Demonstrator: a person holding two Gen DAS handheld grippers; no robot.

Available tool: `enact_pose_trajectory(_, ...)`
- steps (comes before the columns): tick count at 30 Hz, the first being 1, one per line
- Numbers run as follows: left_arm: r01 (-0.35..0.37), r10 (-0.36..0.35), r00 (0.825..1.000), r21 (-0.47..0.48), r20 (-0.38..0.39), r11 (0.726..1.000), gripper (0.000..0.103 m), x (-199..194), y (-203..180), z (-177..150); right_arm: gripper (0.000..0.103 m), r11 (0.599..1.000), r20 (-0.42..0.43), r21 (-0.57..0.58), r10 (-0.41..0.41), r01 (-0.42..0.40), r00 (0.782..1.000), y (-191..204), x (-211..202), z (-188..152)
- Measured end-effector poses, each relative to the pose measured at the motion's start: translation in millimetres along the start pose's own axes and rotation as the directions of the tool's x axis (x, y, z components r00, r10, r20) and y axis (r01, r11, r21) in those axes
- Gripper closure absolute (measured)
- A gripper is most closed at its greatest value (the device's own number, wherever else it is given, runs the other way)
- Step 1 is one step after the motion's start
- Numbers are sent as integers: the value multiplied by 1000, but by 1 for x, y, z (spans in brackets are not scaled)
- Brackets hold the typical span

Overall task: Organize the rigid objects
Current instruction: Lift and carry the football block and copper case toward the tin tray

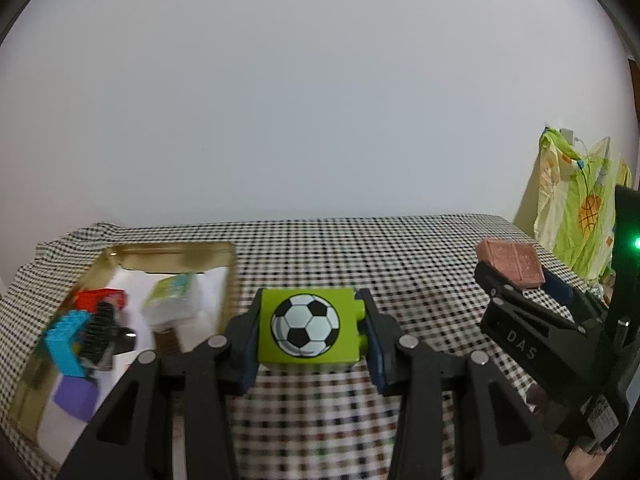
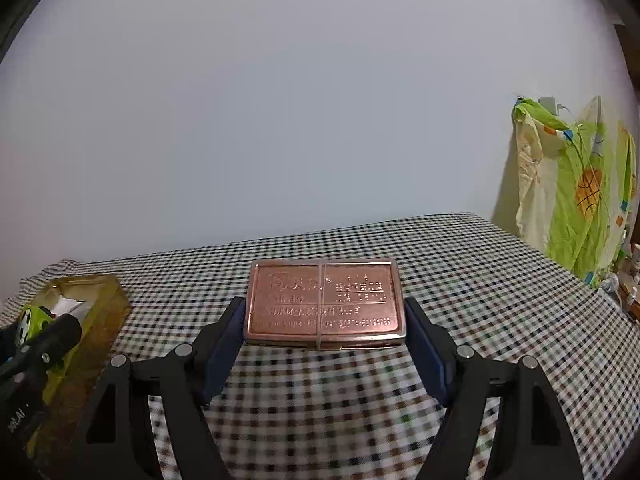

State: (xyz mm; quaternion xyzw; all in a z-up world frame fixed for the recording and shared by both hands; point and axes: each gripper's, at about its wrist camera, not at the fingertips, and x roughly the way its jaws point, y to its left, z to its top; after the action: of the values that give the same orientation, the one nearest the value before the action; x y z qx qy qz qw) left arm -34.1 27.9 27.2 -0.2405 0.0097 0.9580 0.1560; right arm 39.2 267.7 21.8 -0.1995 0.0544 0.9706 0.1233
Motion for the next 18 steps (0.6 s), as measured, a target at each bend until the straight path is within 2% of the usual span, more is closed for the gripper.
enact_pose_trajectory(9, -72, 73, 997, -61, 10, 996, 61, -21, 65, -4, 25, 995, 38, 21, 99, -99, 994, 45, -28, -6)
enact_pose_trajectory(18, -174, 176, 984, -112, 10, 978, 61, -30, 128, -14, 25, 975, 77, 11, 222, -223, 972, 104, -43, -17)
